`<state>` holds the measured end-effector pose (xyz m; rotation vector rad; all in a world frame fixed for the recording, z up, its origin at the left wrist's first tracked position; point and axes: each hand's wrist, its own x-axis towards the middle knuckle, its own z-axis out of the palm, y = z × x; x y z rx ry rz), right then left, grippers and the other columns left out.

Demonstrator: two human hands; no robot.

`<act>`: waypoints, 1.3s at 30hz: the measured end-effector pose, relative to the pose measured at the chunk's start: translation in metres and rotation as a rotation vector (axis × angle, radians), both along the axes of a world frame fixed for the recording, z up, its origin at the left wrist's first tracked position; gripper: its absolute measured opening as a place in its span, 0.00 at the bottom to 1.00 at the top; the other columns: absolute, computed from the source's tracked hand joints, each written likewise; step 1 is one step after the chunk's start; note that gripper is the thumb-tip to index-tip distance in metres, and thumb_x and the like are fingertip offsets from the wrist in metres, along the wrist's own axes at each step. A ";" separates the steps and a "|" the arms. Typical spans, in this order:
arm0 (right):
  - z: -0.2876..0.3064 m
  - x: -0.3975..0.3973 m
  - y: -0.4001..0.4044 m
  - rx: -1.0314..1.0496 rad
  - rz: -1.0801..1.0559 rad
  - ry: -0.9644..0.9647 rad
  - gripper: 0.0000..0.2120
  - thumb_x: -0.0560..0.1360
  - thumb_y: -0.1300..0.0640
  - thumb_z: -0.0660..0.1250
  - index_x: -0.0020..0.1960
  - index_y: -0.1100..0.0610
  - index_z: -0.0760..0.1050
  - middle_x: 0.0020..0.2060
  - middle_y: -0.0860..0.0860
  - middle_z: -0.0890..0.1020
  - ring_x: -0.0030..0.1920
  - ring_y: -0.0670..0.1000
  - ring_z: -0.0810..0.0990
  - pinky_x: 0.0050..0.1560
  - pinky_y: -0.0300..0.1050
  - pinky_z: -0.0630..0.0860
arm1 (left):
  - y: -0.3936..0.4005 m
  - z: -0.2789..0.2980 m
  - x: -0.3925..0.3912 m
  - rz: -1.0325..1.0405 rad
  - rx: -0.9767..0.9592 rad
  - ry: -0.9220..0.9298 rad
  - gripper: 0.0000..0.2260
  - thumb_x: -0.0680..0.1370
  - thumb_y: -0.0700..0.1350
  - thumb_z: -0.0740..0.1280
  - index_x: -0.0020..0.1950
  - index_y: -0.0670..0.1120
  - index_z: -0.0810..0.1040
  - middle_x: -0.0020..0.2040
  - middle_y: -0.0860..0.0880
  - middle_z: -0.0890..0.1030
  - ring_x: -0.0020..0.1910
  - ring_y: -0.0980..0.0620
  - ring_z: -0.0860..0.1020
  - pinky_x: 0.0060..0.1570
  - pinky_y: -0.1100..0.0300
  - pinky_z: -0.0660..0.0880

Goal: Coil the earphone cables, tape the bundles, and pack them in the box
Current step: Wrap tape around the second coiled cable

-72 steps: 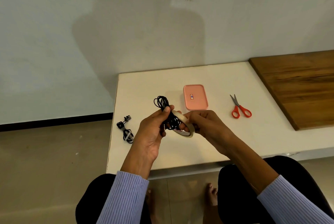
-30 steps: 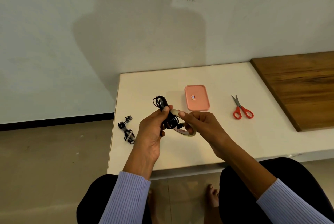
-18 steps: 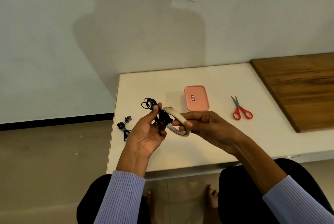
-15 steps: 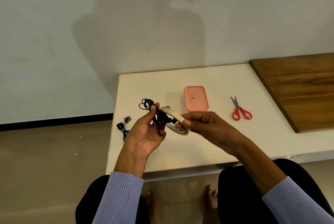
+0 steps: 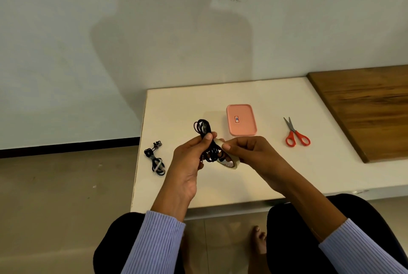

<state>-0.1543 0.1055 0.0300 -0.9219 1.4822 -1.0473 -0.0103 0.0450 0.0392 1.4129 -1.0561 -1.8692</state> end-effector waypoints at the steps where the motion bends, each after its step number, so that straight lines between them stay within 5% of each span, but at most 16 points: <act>1: 0.001 -0.002 0.000 0.008 0.032 -0.023 0.11 0.75 0.54 0.66 0.49 0.61 0.82 0.44 0.55 0.85 0.46 0.46 0.81 0.59 0.44 0.73 | -0.001 0.000 0.001 0.007 0.020 0.014 0.05 0.75 0.46 0.68 0.45 0.50 0.84 0.44 0.52 0.85 0.46 0.54 0.75 0.36 0.60 0.62; 6: 0.007 -0.009 0.003 0.011 0.139 -0.134 0.10 0.77 0.63 0.64 0.56 0.59 0.80 0.51 0.54 0.84 0.53 0.47 0.81 0.57 0.36 0.75 | -0.005 -0.002 0.004 0.005 0.102 0.122 0.06 0.77 0.46 0.65 0.46 0.48 0.82 0.43 0.50 0.86 0.43 0.55 0.78 0.35 0.60 0.61; 12: 0.002 0.006 -0.002 0.032 -0.152 0.012 0.13 0.76 0.59 0.61 0.38 0.62 0.80 0.31 0.50 0.82 0.35 0.44 0.77 0.55 0.47 0.74 | 0.002 0.001 -0.001 0.002 -0.028 -0.005 0.05 0.76 0.47 0.68 0.47 0.51 0.84 0.45 0.54 0.85 0.44 0.57 0.75 0.38 0.61 0.64; 16: 0.002 0.015 -0.003 0.003 -0.209 0.064 0.18 0.75 0.49 0.66 0.34 0.61 0.75 0.28 0.52 0.77 0.32 0.47 0.73 0.45 0.40 0.71 | 0.007 0.003 -0.006 -0.021 -0.132 -0.008 0.05 0.75 0.46 0.68 0.47 0.52 0.83 0.41 0.58 0.84 0.44 0.64 0.77 0.44 0.65 0.67; 19: 0.002 0.011 -0.003 -0.005 -0.149 0.001 0.18 0.72 0.46 0.67 0.37 0.61 0.78 0.30 0.51 0.79 0.34 0.48 0.75 0.46 0.39 0.71 | 0.003 0.001 -0.006 0.007 -0.069 0.014 0.05 0.75 0.47 0.68 0.48 0.51 0.84 0.43 0.55 0.84 0.47 0.57 0.77 0.42 0.61 0.66; 26: 0.006 -0.010 0.001 -0.088 0.210 -0.194 0.13 0.78 0.62 0.60 0.60 0.63 0.77 0.53 0.55 0.83 0.54 0.51 0.81 0.55 0.38 0.75 | -0.012 0.000 0.005 0.063 0.269 0.304 0.05 0.77 0.47 0.65 0.44 0.50 0.81 0.44 0.47 0.85 0.37 0.55 0.78 0.32 0.64 0.61; 30: 0.010 -0.012 0.003 -0.068 0.169 -0.113 0.10 0.77 0.60 0.63 0.54 0.59 0.80 0.48 0.52 0.85 0.51 0.49 0.82 0.52 0.37 0.76 | -0.012 0.000 0.008 0.052 0.325 0.362 0.06 0.77 0.47 0.65 0.44 0.51 0.80 0.45 0.48 0.85 0.36 0.56 0.78 0.34 0.63 0.61; 36: 0.001 -0.001 0.003 -0.045 -0.082 0.070 0.13 0.74 0.50 0.68 0.41 0.61 0.81 0.32 0.50 0.82 0.36 0.43 0.77 0.43 0.33 0.71 | 0.003 -0.003 -0.001 -0.124 -0.033 -0.022 0.06 0.76 0.47 0.67 0.49 0.51 0.83 0.47 0.52 0.85 0.46 0.55 0.76 0.40 0.60 0.65; 39: -0.001 0.000 0.002 -0.035 -0.036 0.077 0.13 0.75 0.52 0.67 0.45 0.62 0.82 0.39 0.57 0.84 0.39 0.45 0.78 0.45 0.37 0.71 | 0.005 -0.006 -0.007 -0.035 -0.036 -0.042 0.06 0.75 0.47 0.68 0.49 0.51 0.84 0.49 0.51 0.84 0.48 0.53 0.76 0.39 0.60 0.65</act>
